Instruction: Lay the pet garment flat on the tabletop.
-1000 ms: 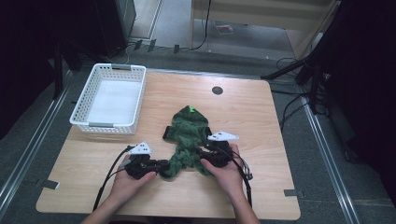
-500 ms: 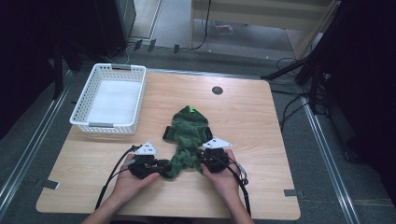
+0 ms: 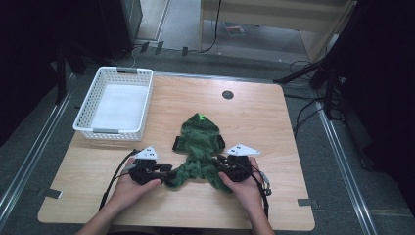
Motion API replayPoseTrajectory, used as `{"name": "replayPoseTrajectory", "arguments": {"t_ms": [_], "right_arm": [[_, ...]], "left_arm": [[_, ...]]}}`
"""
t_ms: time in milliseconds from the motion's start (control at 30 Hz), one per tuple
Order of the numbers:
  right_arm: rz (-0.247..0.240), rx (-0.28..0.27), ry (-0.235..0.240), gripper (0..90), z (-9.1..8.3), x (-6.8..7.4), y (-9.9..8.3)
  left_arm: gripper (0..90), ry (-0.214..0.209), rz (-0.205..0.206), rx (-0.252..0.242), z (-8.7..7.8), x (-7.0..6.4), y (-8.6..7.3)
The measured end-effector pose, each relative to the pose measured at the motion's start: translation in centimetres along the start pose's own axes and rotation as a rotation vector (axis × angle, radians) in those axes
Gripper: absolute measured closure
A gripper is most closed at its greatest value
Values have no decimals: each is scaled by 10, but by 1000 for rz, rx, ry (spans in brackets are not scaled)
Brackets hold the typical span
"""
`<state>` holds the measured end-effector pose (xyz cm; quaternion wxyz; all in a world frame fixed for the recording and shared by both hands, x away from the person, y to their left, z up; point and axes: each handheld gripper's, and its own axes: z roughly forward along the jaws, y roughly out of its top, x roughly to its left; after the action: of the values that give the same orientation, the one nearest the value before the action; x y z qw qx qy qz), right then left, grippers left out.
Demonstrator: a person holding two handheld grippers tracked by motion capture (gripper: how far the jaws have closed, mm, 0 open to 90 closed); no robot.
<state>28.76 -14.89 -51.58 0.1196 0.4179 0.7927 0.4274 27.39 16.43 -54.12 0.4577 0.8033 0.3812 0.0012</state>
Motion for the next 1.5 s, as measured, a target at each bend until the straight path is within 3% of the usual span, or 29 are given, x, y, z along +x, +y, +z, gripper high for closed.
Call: {"name": "replayPoseTrajectory", "arguments": {"t_ms": [67, 133, 167, 267, 300, 367, 500, 567, 633, 767, 833, 933, 967, 1000, 1067, 1100, 1200, 1333, 1433, 1500], "right_arm": [[18, -20, -3, 681, -2, -3, 2], [27, -45, -22, 676, -2, -8, 10], [34, -76, -43, 676, -1, -10, 17], [70, -161, -87, 684, 10, -17, 41], [77, -166, -98, 684, 15, -18, 46], [84, -125, -98, 666, 35, -23, 56], [68, 19, -105, 684, 70, -25, 49], [49, 39, -120, 705, 74, -22, 40], [65, 32, -127, 730, 72, -24, 33], [121, 16, -139, 758, 66, -31, 24], [135, 17, -150, 762, 66, -31, 24], [122, 30, -183, 767, 66, -32, 23], [118, 28, -180, 770, 67, -33, 23], [109, 25, -183, 773, 68, -35, 24], [102, 25, -197, 773, 72, -38, 28], [96, 31, -211, 771, 75, -38, 31], [64, 39, -244, 723, 83, -37, 39], [83, -25, -162, 611, 69, -31, 44], [60, -75, -141, 597, 44, -22, 38], [68, -79, -86, 584, 32, -18, 29]], "left_arm": [[519, 24, -40, -38, 1, 2, 10], [502, 83, -66, -73, 4, 3, 20], [494, 98, -100, -127, 6, 5, 28], [495, 168, -147, -214, 16, 9, 47], [497, 178, -162, -238, 23, 12, 56], [502, 198, -159, -247, 34, 13, 67], [573, 204, -176, -149, 58, 26, 73], [636, 219, -187, -91, 65, 30, 70], [648, 280, -141, -38, 71, 31, 64], [667, 395, -44, -4, 76, 17, 64], [682, 416, -47, 0, 76, 17, 65], [719, 426, -107, -21, 74, 25, 67], [734, 443, -107, -19, 75, 28, 69], [738, 461, -93, -18, 77, 29, 71], [727, 506, -26, 3, 85, 28, 78], [716, 508, -21, 11, 87, 30, 81], [679, 456, -76, 3, 86, 38, 86], [525, 410, -67, -58, 68, 33, 82], [487, 349, -79, -123, 47, 20, 70], [477, 299, -70, -122, 41, 13, 61]]}}
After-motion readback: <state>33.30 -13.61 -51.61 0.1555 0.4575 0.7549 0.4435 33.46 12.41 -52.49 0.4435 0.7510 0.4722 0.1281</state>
